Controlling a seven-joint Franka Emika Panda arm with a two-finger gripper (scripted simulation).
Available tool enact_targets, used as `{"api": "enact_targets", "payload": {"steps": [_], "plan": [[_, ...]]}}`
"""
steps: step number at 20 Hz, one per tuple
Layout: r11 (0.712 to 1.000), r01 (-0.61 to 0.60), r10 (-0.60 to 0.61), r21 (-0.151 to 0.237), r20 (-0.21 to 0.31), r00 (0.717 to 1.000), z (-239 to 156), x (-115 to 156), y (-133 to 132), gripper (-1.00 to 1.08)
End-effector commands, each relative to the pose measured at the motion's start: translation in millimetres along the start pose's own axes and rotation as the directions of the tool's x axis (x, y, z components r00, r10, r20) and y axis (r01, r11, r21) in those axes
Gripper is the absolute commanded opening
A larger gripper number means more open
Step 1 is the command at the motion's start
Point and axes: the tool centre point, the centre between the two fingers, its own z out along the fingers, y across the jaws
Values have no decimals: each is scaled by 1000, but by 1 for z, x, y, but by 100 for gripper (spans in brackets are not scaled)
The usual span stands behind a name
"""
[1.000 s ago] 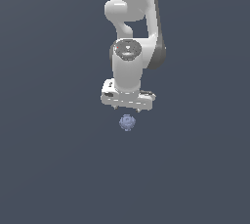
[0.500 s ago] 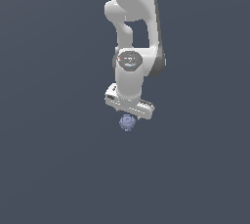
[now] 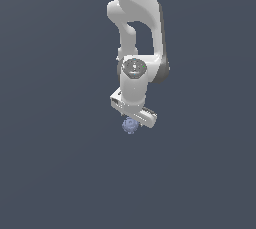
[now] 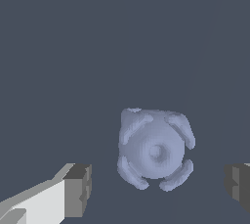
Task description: Pick up the object and move it to a goal position.
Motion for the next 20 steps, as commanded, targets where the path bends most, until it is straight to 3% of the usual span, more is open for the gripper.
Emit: {"api": "enact_targets", "payload": {"steps": [1,10,20], "plan": [[1000,-25,25,1,-2,1000,3,0,0,100],[999,-37,37,1,-3,999,8,0,-1,100],[999,-42,42,1,-3,999,51,-1,0,100]]}}
